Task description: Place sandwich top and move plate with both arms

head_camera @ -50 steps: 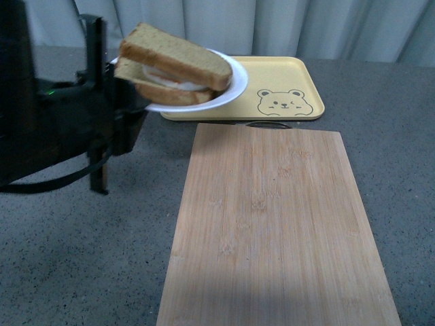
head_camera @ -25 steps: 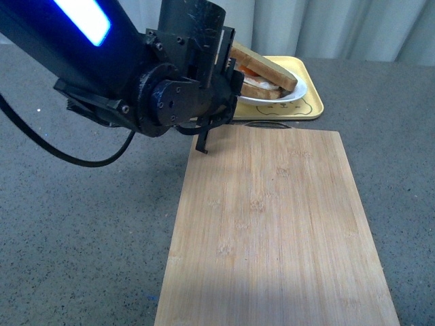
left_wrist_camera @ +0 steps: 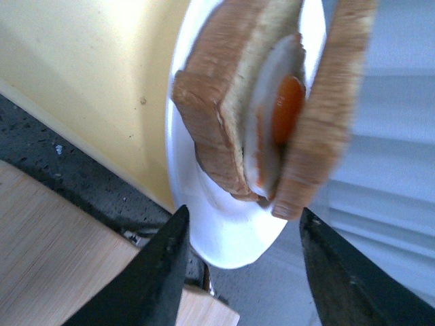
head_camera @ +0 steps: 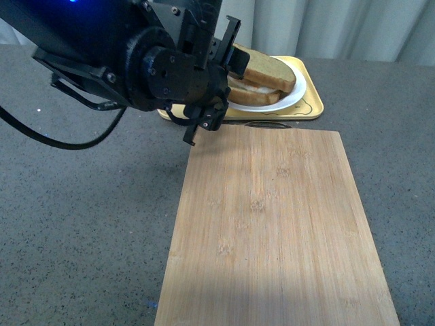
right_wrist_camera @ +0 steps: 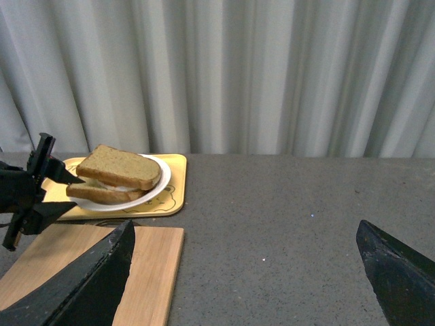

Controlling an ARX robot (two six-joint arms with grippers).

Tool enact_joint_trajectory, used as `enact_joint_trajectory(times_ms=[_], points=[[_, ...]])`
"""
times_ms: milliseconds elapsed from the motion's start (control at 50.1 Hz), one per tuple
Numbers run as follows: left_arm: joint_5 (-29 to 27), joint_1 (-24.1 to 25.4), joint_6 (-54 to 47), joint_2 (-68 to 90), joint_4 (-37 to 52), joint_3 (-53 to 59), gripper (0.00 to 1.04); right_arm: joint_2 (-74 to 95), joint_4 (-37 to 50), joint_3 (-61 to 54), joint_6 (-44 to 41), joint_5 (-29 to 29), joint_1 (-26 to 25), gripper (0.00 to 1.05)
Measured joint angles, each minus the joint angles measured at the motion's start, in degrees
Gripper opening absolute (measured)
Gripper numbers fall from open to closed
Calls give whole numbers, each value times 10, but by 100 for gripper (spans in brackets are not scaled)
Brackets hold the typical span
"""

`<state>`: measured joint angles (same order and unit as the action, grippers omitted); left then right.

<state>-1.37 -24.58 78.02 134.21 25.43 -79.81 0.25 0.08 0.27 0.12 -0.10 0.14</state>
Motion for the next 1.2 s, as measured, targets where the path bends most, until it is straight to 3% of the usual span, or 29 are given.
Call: enact_joint_trajectory(times_ms=[140, 200, 240, 300, 400, 499, 899, 999, 1199], points=[[-13, 5, -95, -66, -15, 59, 70, 0, 0, 0, 0, 0, 0, 95], [-133, 9, -266, -92, 159, 139, 59, 0, 0, 0, 0, 0, 0, 95], [-176, 18, -394, -116, 280, 211, 50, 0, 0, 0, 0, 0, 0, 95], [-178, 40, -553, -162, 399, 303, 37, 0, 0, 0, 0, 0, 0, 95], [-155, 76, -698, -252, 473, 420, 16, 0, 0, 0, 0, 0, 0, 95], [-137, 95, -735, -297, 482, 483, 4, 0, 0, 0, 0, 0, 0, 95], [-71, 158, -769, -483, 464, 664, 4, 0, 0, 0, 0, 0, 0, 95], [-56, 175, -770, -576, 390, 693, 4, 0, 0, 0, 0, 0, 0, 95], [-35, 194, -772, -679, 337, 735, 4, 0, 0, 0, 0, 0, 0, 95]])
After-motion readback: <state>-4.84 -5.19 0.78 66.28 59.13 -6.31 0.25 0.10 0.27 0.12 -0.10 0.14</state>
